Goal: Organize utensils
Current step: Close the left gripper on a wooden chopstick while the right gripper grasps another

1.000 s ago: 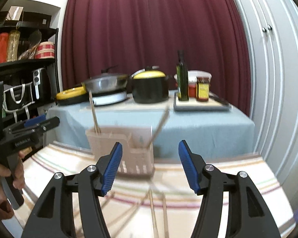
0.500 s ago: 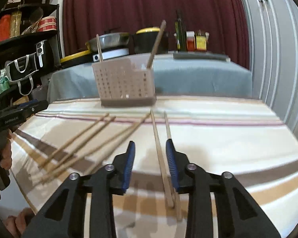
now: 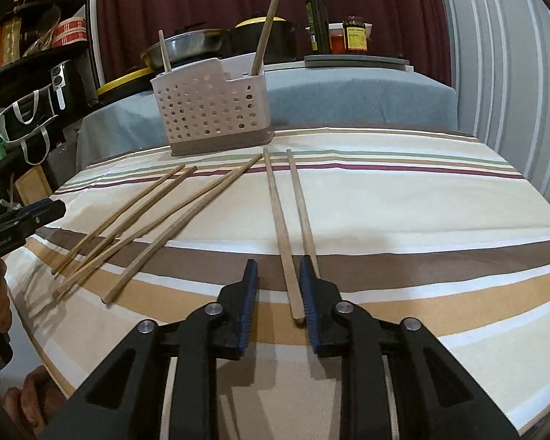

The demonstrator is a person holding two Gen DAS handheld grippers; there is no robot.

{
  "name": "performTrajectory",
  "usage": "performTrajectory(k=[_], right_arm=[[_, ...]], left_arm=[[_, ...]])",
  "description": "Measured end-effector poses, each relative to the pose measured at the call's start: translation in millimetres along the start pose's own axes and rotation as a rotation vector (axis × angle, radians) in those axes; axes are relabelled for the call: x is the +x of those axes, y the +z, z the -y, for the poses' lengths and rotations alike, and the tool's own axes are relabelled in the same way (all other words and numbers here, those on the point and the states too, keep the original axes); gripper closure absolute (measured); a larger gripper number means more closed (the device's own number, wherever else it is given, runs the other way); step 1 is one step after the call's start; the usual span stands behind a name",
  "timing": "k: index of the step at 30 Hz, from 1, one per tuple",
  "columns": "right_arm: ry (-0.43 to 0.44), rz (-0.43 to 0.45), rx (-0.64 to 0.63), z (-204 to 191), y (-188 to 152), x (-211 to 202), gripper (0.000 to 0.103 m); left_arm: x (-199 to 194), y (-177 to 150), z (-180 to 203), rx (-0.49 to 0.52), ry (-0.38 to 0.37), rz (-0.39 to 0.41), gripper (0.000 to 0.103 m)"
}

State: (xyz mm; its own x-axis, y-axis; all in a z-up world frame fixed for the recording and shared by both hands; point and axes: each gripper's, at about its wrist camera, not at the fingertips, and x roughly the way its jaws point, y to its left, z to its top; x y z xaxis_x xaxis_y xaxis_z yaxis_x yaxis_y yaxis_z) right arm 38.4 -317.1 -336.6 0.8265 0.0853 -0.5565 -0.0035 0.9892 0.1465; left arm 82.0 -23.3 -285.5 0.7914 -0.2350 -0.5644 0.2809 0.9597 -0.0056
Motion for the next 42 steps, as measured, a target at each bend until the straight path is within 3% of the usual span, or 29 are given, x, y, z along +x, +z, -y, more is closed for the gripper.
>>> performTrajectory(k=[2, 11, 21, 31, 35, 42], right_arm=[[0.002, -0.004, 0.000, 0, -2, 0, 0.094], [0.015, 0.008, -0.005, -9, -7, -5, 0.096], [0.030, 0.021, -0.013, -18, -11, -6, 0.096], [0.045, 0.044, 0.010, -17, -15, -7, 0.096], [0.046, 0.062, 0.018, -16, -18, -9, 0.096], [0.041, 0.071, 0.010, -18, -19, -12, 0.096]], left_arm=[[-1, -4, 1, 0.000, -0.006, -0.005, 0.046], [-7, -27, 11, 0.037, -0.066, -0.044, 0.060], [-4, -45, 13, 0.029, -0.063, -0.061, 0.083], [-2, -52, 16, 0.032, -0.041, -0.022, 0.089], [-1, -52, 18, 0.037, -0.032, -0.014, 0.096], [-5, -50, 16, 0.037, -0.018, 0.003, 0.097]])
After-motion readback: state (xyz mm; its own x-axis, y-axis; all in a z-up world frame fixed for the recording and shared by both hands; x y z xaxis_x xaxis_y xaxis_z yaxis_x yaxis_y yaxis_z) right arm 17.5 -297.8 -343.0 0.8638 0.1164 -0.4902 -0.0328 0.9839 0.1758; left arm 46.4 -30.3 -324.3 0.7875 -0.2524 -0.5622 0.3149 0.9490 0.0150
